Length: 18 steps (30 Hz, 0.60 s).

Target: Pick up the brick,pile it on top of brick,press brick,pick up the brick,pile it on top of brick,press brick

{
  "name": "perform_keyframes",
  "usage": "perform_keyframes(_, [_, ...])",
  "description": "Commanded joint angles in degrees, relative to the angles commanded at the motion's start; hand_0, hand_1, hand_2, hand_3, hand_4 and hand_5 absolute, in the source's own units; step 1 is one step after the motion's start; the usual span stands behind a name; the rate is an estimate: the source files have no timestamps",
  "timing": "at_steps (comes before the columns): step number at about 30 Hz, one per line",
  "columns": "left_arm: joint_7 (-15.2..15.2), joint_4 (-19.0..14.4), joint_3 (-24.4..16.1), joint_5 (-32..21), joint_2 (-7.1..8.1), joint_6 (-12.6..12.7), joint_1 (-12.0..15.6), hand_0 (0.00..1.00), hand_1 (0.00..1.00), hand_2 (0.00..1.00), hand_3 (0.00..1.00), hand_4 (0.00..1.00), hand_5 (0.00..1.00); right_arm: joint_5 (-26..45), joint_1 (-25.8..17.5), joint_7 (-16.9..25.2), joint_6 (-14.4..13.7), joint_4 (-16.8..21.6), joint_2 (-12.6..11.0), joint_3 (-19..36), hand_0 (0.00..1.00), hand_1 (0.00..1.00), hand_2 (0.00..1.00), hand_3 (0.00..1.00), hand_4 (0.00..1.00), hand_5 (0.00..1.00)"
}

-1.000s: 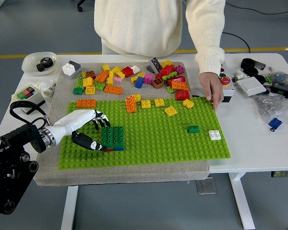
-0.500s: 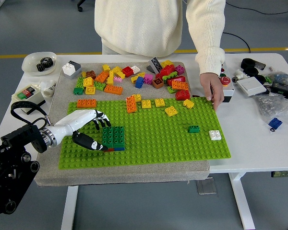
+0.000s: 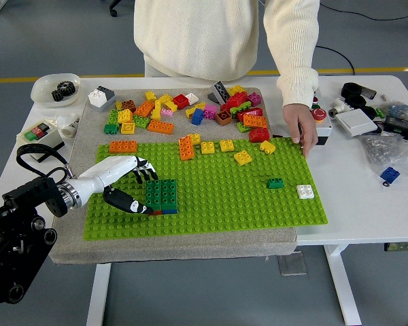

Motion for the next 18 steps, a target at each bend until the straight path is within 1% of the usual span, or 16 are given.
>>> perform_keyframes(10, [0.18, 0.07, -0.12, -0.45, -0.14, 0.4, 0.03, 0.684, 0.534, 0.494, 0.506, 0.998, 0.109, 0.0, -0.06, -0.01, 0.03, 0.0, 0.0, -0.05, 0.745, 0.646, 0.72, 0.671, 0.892, 0.425])
perform_keyframes(11, [0.2, 0.08, -0.12, -0.49, -0.15, 0.4, 0.01, 0.686, 0.546, 0.496, 0.522, 0.998, 0.142, 0.0, -0.06, -0.01, 0.03, 0.0, 0.0, -0.03, 0.744, 0.647, 0.72, 0.67, 0.892, 0.425])
perform_keyframes(16, [0.26, 0.12, -0.13, -0.55, -0.15, 0.4, -0.07, 0.686, 0.546, 0.496, 0.522, 0.998, 0.142, 0.0, 0.02, -0.01, 0.03, 0.0, 0.01, -0.01, 0.744, 0.647, 0.72, 0.67, 0.892, 0.425])
perform_keyframes(17, [0.24, 0.13, -0.12, -0.59, -0.13, 0.36, -0.07, 0.691, 0.555, 0.499, 0.542, 0.998, 0.161, 0.0, 0.03, -0.02, 0.04, 0.0, 0.01, 0.0, 0.745, 0.647, 0.72, 0.67, 0.892, 0.425])
perform_keyframes(18, [0.23, 0.12, -0.11, -0.61, -0.12, 0.32, -0.07, 0.691, 0.555, 0.499, 0.542, 0.998, 0.161, 0.0, 0.04, -0.02, 0.04, 0.0, 0.01, 0.01, 0.745, 0.647, 0.72, 0.67, 0.892, 0.425])
